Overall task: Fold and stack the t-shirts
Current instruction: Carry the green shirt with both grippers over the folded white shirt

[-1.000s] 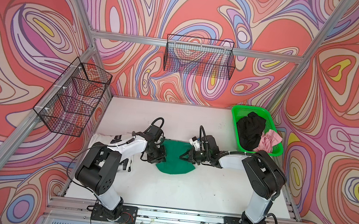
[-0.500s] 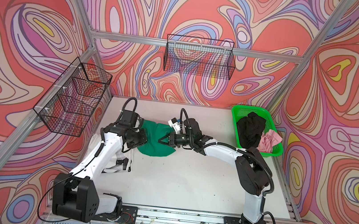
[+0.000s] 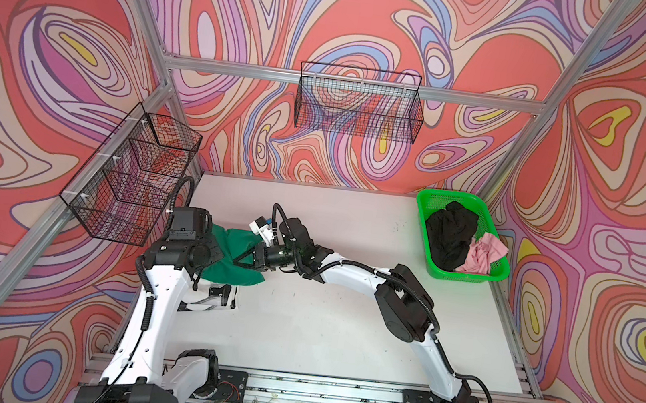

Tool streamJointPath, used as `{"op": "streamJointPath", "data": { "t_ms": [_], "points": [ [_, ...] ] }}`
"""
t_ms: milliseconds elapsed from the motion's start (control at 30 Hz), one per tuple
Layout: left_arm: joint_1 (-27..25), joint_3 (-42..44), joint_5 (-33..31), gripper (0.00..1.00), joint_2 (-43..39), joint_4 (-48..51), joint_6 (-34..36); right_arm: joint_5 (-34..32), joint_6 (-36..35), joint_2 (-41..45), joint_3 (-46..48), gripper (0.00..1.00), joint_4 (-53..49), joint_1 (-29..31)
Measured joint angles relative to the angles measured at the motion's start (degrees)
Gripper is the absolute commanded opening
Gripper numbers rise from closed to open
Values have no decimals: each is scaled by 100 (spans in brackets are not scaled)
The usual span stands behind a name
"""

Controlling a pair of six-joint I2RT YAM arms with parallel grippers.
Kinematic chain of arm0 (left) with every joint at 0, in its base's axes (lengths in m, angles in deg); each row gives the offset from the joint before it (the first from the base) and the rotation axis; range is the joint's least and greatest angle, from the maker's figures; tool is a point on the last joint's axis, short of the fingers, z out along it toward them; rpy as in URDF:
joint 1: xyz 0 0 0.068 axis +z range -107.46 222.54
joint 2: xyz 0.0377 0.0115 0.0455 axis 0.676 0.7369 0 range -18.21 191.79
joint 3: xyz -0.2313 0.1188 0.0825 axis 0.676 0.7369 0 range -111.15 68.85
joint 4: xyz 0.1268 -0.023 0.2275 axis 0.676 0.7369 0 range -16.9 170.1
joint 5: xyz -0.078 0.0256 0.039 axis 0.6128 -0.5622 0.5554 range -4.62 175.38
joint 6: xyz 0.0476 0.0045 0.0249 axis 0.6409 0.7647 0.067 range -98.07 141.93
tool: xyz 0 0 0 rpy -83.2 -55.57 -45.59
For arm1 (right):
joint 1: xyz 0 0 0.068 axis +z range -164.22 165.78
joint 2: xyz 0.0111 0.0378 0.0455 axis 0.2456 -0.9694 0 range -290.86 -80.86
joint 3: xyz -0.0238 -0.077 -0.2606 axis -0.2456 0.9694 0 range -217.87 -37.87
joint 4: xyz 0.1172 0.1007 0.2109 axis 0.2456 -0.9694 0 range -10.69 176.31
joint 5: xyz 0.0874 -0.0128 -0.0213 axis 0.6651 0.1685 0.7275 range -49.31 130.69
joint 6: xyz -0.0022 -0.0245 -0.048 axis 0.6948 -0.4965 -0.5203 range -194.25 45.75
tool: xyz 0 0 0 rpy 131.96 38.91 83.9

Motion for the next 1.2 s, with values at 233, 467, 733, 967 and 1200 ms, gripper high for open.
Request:
{"op": "streamJointPath", "data": {
  "t_ms": [233,467,733,967,1200],
  "points": [
    [11,656,-1207,0,-289,-413,291,31,251,-780,-907,0,214,275],
    [9,391,-2068,0,247,-592,511,-173,376,-1058,-1296,0,426,411],
    [55,627,-2435,0,411,-1215,833,-341,584,-1565,-1639,0,798,415],
    [83,1025,-2756,0,179,-1714,1010,-398,699,-1930,-2065,0,852,442],
    [111,1078,-2833,19,310,-2004,1069,-470,769,-2114,-2277,0,903,448]
  ]
}}
